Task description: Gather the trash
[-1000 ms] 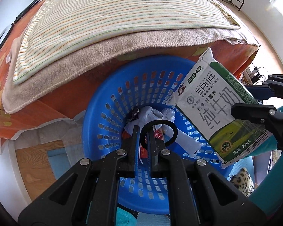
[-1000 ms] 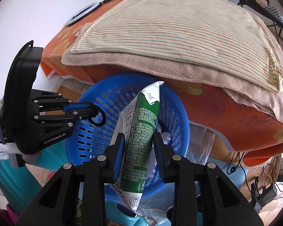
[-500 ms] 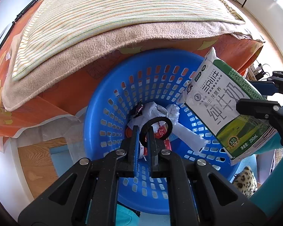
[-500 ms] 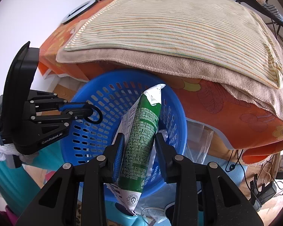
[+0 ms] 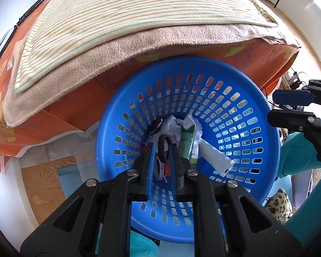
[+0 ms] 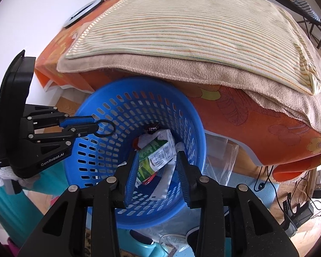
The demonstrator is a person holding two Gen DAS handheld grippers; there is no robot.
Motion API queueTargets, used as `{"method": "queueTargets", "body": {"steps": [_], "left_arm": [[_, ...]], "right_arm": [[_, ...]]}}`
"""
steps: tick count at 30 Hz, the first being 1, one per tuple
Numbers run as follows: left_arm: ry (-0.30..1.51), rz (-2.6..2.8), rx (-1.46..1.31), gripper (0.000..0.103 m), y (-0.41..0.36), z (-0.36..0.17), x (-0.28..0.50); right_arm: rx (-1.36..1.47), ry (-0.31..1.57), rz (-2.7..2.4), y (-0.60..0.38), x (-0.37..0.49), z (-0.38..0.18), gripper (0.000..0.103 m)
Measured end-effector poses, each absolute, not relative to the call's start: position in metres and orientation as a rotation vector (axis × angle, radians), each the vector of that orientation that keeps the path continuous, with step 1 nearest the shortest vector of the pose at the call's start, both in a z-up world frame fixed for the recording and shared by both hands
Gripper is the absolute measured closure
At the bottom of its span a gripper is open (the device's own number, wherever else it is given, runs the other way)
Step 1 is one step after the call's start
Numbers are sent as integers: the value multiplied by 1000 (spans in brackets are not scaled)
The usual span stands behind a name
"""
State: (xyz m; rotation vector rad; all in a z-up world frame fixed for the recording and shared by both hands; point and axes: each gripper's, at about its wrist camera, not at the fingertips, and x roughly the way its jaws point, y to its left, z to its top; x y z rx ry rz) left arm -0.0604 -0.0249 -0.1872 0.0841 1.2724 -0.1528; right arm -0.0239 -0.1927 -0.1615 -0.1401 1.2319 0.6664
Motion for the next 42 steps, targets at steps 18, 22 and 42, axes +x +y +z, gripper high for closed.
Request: {"method": "queueTargets", "body": {"steps": [18,22,42], "left_arm": [[1206,-127,90,44,-23,-160,-55],[1178,-121,76,44,-21,-147,-47],[925,-102,53,29,-5,-41,12]], "right_arm": [[-125,1205,632,-198,-15,-147,53],[-141,1177,621,-202,-9,-138,53],[-64,1000,580,-224,56,-64,39]]}}
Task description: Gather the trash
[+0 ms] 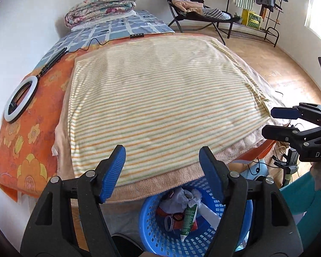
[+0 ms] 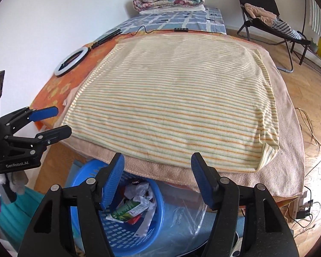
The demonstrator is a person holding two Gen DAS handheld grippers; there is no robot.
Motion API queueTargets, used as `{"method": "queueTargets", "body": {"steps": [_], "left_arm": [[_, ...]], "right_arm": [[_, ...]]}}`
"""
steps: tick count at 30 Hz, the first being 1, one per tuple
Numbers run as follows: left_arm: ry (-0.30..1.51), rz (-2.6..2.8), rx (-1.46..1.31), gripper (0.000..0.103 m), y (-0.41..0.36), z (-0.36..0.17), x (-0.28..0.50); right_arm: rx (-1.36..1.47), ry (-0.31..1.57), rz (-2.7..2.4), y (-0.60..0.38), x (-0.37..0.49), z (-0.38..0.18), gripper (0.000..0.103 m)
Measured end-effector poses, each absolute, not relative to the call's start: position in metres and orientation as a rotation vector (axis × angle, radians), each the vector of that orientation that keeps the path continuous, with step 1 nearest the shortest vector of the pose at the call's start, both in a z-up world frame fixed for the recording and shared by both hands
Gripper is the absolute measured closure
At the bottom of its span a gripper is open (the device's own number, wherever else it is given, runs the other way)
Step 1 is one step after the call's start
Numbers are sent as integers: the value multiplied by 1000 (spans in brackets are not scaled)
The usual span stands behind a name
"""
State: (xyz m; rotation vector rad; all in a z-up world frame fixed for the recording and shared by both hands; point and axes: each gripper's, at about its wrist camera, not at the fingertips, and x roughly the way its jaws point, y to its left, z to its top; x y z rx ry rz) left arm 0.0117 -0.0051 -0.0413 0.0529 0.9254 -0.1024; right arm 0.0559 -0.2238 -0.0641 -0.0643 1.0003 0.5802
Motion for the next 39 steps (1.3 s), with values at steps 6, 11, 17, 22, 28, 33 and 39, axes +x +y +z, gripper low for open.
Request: {"method": "queueTargets", "body": {"steps": [6,11,17,22,28,33,39], "left_arm": [[864,-101,36,24,5,-16,39],[852,-108,-14,23,16,-9,58],[852,-112,-47,23,24,-10,68],[860,-101,-70,23,28,-15,73],[870,-95,-72,23,28,-17,74],[873,-102,-93,22,30,-18,72],[866,-97,-96,21,30,-17,68]], "right_arm": [[-56,930,590,-219,82,-41,38],[-13,902,600,-219,102,-34,38],[52,884,609,-225,116,-31,37],[102,875,621,-226,122,-29,36],[90,861,614,-224,121,-29,33],[89,876,613,-224,122,-32,33],[70,870,609,-222,121,-33,33]]}}
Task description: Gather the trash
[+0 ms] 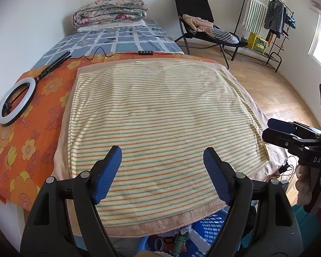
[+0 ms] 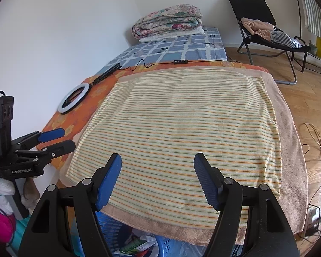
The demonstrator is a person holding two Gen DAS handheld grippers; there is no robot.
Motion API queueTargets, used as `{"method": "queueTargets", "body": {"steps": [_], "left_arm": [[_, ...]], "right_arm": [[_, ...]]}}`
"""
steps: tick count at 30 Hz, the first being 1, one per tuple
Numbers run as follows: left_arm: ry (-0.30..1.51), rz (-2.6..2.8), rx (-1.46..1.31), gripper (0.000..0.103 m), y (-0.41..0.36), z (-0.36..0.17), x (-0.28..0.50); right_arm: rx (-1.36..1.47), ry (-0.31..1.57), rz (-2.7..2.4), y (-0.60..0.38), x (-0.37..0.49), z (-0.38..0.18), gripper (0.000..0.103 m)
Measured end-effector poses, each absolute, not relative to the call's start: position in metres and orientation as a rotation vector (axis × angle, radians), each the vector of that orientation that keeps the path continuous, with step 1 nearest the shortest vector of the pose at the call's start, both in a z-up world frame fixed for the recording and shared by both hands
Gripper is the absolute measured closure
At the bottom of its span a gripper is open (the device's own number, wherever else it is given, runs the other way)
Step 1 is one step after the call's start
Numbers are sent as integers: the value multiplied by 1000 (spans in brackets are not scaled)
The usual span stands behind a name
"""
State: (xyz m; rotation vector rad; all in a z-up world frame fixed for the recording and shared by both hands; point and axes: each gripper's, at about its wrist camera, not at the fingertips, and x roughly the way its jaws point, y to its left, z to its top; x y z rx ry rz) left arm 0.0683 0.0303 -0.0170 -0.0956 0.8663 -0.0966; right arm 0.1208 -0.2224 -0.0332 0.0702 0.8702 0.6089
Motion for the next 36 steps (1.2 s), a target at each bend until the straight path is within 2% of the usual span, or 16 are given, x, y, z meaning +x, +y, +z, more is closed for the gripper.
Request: {"method": "queueTargets", "body": {"steps": [3,36], "left_arm": [[867,-102,-96,17,31,-17,68],[886,-104,-101,16,26,-21,67]], "right_arm": [[70,873,609,-222,121,-34,33],[66,892,609,-218,117,-39,33]]}}
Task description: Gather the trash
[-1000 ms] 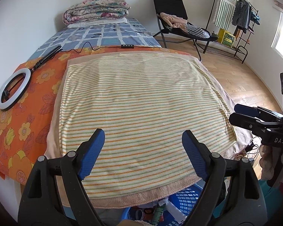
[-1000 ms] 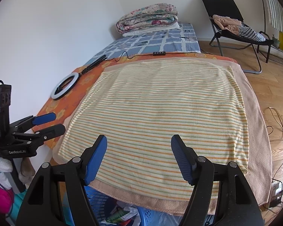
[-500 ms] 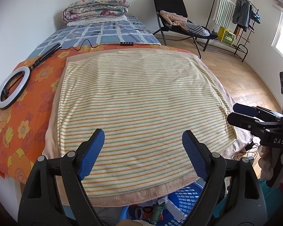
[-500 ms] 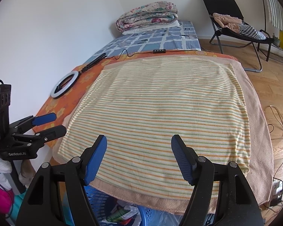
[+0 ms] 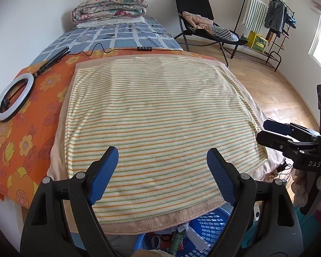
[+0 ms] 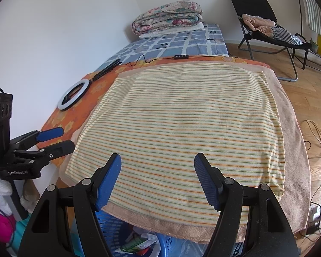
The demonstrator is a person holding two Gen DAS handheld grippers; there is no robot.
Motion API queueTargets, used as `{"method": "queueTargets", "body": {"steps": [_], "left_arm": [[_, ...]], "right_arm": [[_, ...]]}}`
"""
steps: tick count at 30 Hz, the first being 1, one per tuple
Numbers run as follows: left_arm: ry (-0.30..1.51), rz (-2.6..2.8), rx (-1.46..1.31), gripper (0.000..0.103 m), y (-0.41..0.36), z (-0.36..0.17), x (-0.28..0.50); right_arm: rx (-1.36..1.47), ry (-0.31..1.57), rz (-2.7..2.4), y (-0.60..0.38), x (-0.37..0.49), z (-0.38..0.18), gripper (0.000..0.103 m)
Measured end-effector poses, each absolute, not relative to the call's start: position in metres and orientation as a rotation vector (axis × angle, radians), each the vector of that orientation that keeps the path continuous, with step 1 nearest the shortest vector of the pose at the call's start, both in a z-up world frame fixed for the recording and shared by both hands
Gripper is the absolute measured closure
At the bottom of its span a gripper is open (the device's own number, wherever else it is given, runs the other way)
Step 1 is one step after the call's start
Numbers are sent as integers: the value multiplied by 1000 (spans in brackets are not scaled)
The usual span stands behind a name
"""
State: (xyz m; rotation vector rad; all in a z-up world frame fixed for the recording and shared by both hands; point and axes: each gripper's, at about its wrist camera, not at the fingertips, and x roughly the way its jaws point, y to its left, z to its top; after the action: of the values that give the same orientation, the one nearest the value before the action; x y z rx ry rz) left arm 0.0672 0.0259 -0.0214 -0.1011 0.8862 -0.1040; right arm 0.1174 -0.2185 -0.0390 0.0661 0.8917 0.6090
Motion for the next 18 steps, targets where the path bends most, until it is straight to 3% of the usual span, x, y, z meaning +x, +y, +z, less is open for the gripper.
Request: {"method": "queueTargets", "body": {"steps": [18], "left_arm": [[889,-105,-104,16,27,-21,68]], "right_arm": [[66,896,609,-215,116,-42,32]]}}
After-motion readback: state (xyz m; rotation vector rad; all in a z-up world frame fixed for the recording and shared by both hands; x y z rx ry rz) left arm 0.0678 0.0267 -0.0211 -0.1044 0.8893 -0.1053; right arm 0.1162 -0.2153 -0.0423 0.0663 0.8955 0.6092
